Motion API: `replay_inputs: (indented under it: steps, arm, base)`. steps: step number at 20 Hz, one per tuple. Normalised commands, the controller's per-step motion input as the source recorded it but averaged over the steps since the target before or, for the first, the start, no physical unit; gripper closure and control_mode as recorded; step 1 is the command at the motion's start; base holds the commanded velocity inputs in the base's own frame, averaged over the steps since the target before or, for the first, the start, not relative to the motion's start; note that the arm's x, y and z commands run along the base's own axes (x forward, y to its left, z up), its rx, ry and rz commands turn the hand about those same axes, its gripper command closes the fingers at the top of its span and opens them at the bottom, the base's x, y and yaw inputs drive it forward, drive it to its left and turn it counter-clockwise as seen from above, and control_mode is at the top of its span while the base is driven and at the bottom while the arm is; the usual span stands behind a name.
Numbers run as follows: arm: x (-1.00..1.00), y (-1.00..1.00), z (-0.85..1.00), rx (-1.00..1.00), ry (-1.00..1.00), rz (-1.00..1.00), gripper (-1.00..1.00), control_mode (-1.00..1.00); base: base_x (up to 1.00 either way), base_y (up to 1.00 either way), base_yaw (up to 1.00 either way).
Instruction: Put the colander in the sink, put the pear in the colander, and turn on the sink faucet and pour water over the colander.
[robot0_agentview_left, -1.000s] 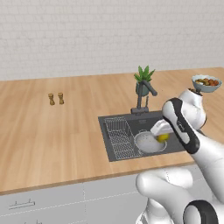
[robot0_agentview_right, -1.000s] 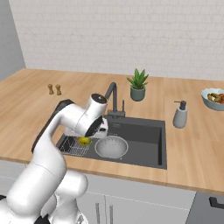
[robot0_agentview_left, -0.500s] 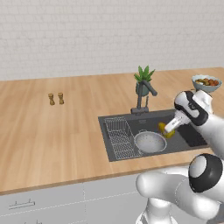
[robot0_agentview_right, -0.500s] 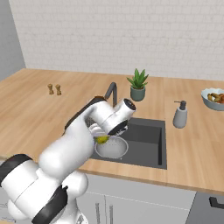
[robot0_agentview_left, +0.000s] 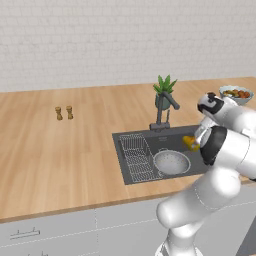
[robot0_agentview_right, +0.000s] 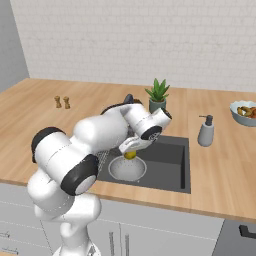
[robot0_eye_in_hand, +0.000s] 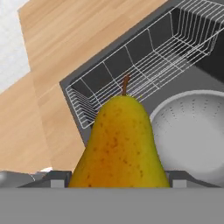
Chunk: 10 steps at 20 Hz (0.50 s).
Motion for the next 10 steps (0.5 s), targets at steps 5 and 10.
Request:
replay_inputs:
  steps: [5,10]
  arm:
    - [0.03,-0.02,-0.16,0.02,-0.25,0.04,1.0,-1.0]
    - [0.03,0.11,-0.22,0.05,-0.12,-0.01,1.0,-1.0]
  base:
    - [0.0,0.0,0.0]
    - [0.0,0.0,0.0]
